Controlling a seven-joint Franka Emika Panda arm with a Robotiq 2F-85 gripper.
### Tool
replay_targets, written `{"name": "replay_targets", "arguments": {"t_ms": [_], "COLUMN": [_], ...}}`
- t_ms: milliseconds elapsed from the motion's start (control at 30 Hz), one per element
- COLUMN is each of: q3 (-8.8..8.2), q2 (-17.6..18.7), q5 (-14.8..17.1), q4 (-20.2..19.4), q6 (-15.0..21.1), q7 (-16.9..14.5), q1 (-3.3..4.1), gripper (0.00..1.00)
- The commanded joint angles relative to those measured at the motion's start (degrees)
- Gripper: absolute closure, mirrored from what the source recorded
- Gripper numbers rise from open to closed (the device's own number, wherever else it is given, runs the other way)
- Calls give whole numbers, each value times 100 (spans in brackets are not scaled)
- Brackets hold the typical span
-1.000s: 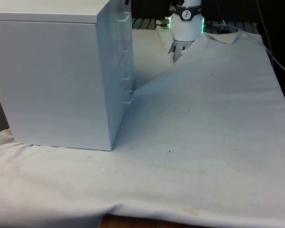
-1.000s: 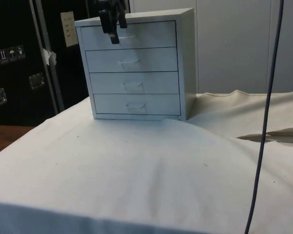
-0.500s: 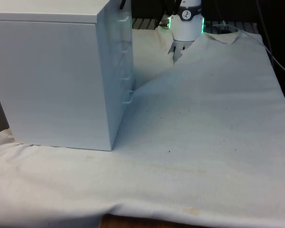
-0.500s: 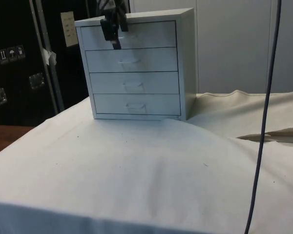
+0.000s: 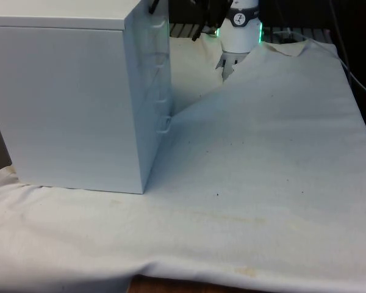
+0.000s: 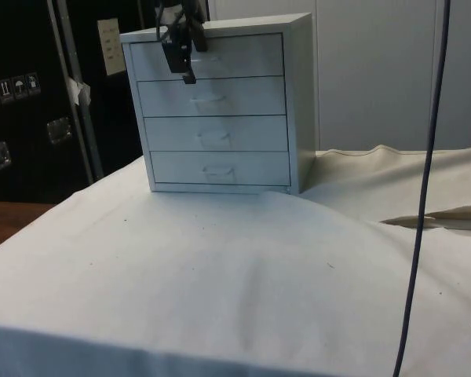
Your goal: Open the drawer, then close it.
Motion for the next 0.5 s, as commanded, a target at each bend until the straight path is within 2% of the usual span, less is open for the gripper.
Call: {"name": "replay_targets", "arguments": {"t_ms": [0, 33, 67, 200, 300, 333, 467], "q3": [-29, 0, -23, -11, 0, 23, 34], "q2": [11, 6, 17, 46, 63, 57, 74], "q5": [-115, -34, -143, -275, -355, -292, -413], "q4": [-40, -6, -52, -103, -132, -97, -172], "q6": [103, 0, 103, 143, 160, 69, 183], "q7": [92, 40, 126, 298, 413, 367, 573], "q1": [23, 6, 29, 40, 57, 46, 69], "gripper": [0, 0, 0, 0, 0, 0, 0]}}
